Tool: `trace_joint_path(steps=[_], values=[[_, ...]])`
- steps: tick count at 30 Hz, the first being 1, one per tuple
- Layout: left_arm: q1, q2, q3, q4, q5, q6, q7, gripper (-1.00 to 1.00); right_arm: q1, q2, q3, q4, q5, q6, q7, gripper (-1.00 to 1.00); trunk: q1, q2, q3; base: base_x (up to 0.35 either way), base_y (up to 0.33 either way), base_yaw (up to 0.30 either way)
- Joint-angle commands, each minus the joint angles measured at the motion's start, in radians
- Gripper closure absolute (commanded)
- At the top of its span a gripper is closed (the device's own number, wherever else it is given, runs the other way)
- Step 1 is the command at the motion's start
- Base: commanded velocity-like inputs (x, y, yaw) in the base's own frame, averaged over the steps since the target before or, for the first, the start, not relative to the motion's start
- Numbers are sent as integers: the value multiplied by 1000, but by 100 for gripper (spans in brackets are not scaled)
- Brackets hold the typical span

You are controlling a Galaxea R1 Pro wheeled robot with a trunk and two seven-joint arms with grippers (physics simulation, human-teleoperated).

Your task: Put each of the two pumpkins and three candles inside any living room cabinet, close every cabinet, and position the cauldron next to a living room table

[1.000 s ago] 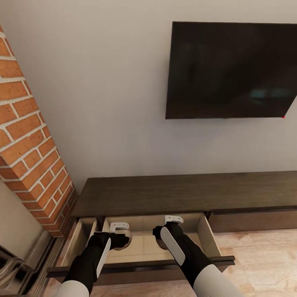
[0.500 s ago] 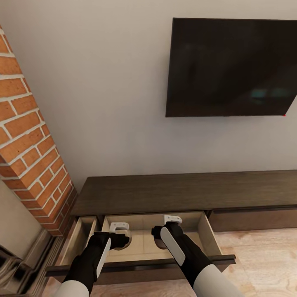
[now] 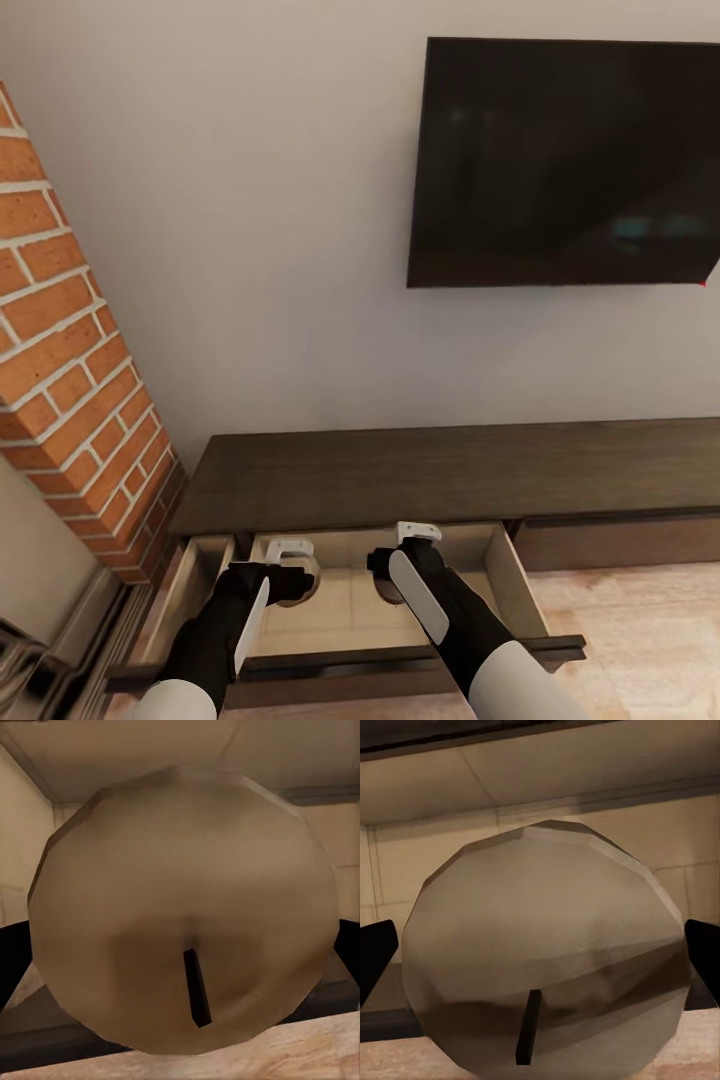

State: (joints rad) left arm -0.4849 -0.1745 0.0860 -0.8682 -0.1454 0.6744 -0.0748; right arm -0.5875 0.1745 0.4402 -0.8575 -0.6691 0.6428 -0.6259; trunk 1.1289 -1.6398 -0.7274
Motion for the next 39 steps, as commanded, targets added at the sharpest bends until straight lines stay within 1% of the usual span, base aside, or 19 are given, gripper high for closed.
trace_joint_path(steps=[1,9,28,35,39], values=[[0,0,0,0,0,0,1,100,0,0,0,0,0,0,1,100,0,0,0,255,1,0],[0,0,0,0,1,0,0,100,0,0,0,0,0,1,0,100,0,0,0,63,0,0],[0,0,-4,7,0,-4,3,100,-2,0,0,0,0,5,0,100,73,-133,-60,1,0,0],[0,0,-37,9,1,-6,3,100,-2,0,0,0,0,4,0,100,100,-182,-81,0,0,0],[0,0,-41,13,1,-38,4,100,-2,0,0,0,0,3,0,100,115,-210,-94,0,0,0]])
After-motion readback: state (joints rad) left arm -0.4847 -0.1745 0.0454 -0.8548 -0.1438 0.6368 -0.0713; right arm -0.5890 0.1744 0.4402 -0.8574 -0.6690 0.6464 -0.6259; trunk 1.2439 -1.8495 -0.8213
